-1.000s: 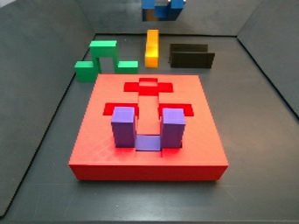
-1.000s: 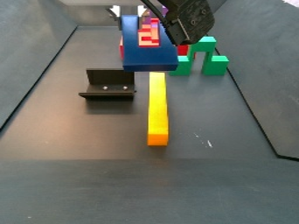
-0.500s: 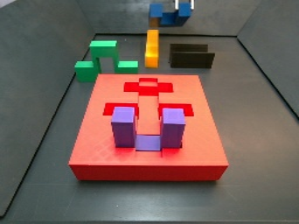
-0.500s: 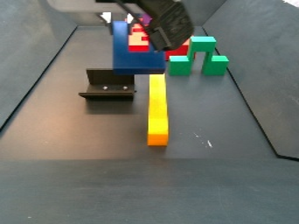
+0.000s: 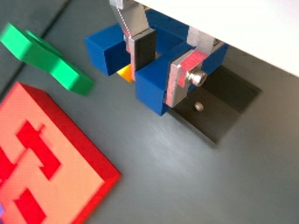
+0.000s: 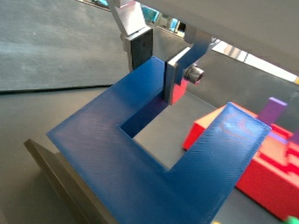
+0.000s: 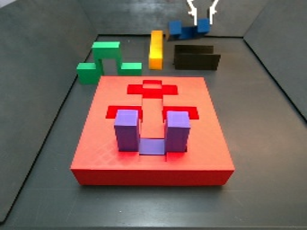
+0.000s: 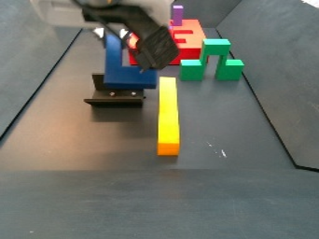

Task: Pick up the blue object. Move up. Place the blue object on the fixture. Regrasp the blue object. Move to above the board. Insert the blue object.
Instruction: Place the blue object on the fixture.

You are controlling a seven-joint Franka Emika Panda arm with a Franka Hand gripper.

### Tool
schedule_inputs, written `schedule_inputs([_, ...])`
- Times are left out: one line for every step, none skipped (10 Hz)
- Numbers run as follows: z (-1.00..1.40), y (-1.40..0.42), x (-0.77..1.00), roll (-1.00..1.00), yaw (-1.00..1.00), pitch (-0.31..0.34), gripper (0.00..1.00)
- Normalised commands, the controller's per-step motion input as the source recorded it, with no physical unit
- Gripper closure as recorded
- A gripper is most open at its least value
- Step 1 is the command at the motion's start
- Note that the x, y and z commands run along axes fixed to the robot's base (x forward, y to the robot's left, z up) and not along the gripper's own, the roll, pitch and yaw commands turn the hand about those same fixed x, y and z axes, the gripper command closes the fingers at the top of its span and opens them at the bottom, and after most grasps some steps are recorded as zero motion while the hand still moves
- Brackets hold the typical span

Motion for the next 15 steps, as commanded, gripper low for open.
schedule_inputs([-0.33,-0.08,0.47,-0.08,0.00,-0.189,1.00])
schedule_inputs([-0.26,-0.10,0.42,-0.08,0.00,-0.143,1.00])
schedule_inputs([-0.18,-0.10,0.33,-0.09,0.00,-0.143,1.00])
schedule_inputs([-0.05,-0.05,0.24,-0.28,-0.09,-0.226,1.00])
schedule_inputs([0.00,0.00,0.18,-0.50,-0.13,-0.300,1.00])
schedule_inputs([0.00,0.00,0.19,-0.56,-0.10,-0.280,1.00])
schedule_inputs([0.00,0.01,0.13,-0.63,-0.10,-0.283,1.00])
schedule_inputs([-0.07,0.00,0.06,-0.41,-0.04,-0.180,1.00])
schedule_inputs([-0.09,0.00,0.00,0.00,0.00,-0.003,1.00])
schedule_inputs([-0.08,-0.03,0.04,0.20,0.00,0.109,1.00])
schedule_inputs([-0.02,0.00,0.15,0.42,-0.08,0.194,1.00])
schedule_inputs([0.00,0.00,0.17,0.37,-0.21,0.260,1.00])
schedule_inputs([0.00,0.00,0.20,0.18,-0.32,0.443,1.00])
schedule_inputs([0.00,-0.01,0.20,0.01,-0.33,0.480,1.00])
schedule_inputs([0.00,-0.04,0.15,0.00,-0.33,0.426,1.00])
